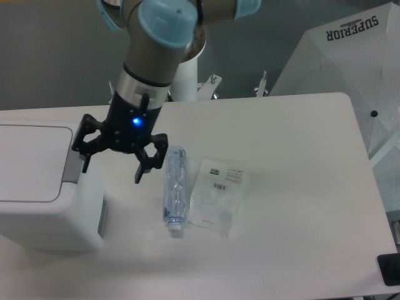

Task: Open the trash can
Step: 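Lower the gripper onto the trash can lid edge and hook it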

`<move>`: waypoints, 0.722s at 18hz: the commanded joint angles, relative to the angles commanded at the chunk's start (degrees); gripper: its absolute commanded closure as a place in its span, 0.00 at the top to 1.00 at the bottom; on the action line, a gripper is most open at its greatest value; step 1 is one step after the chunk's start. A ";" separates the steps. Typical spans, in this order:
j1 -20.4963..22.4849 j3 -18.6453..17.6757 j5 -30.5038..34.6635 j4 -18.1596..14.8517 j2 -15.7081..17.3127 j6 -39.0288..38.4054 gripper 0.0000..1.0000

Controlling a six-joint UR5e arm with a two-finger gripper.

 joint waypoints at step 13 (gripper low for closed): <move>0.00 -2.55 0.18 0.70 1.05 0.00 1.00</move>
